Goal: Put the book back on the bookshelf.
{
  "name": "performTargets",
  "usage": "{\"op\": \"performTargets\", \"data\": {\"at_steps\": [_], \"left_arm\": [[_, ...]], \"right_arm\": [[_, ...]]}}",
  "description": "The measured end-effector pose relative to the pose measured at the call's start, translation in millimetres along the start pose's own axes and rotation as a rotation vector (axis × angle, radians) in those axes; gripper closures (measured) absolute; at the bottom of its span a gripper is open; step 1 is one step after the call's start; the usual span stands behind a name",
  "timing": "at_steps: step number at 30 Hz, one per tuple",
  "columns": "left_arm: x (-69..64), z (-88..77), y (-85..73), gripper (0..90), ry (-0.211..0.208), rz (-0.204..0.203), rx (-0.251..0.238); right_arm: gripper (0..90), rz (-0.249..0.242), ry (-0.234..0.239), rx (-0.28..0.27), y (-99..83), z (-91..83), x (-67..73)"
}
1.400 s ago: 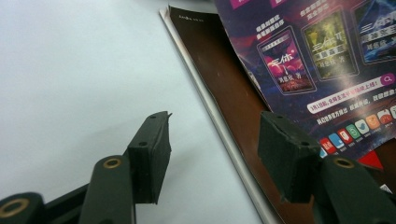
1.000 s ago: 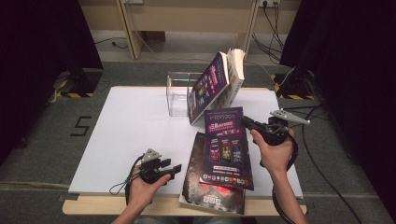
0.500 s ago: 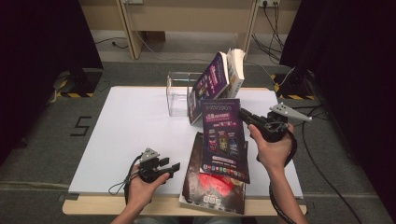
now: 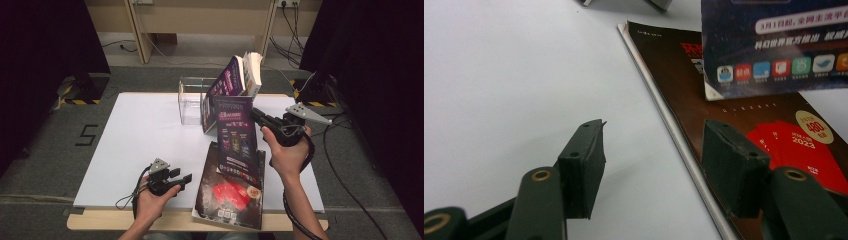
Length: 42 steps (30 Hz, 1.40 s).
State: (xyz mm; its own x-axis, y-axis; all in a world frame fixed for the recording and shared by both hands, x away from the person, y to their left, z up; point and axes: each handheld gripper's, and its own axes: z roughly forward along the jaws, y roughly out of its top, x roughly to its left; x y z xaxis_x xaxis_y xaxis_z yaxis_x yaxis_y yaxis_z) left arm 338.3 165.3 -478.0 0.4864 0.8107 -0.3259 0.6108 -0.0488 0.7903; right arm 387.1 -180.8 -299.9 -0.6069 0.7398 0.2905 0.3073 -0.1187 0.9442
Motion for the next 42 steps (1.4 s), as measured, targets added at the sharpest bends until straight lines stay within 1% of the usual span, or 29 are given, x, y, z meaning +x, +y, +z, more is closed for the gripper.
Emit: {"op": "performTargets", "data": {"at_steps": [6,16,21,24,27,36,42], "left_arm": [[1.7,-1.9,0.7,42.1,0.005,-0.002,-0.007],[2.0,-1.2,0.6,42.4,0.006,0.000,-0.007],[1.8,-1.4,0.7,42.5,0.006,0.002,-0.007],[1.9,-1.9,1.0,42.5,0.007,0.002,-0.009],[2.5,-2.2,1.3,42.6,0.007,0.002,-0.010],[3.5,-2.2,0.7,44.1,0.014,0.009,-0.009],[3.9,-2.6,1.1,44.7,0.017,0.012,-0.013]], "right_arm": [[85.4,-0.010,0.008,-0.035,10.4,5.3,7.2],[85.4,-0.013,0.031,-0.065,24.0,11.4,13.4],[85.4,-0.005,0.036,-0.090,28.8,12.9,14.7],[85.3,-0.009,0.034,-0.102,31.4,15.8,15.7],[85.3,-0.011,0.034,-0.106,34.2,19.8,16.3],[85.4,0.004,0.036,-0.129,41.5,30.2,15.1],[85.4,0.007,0.031,-0.135,46.7,37.8,14.7]]}}
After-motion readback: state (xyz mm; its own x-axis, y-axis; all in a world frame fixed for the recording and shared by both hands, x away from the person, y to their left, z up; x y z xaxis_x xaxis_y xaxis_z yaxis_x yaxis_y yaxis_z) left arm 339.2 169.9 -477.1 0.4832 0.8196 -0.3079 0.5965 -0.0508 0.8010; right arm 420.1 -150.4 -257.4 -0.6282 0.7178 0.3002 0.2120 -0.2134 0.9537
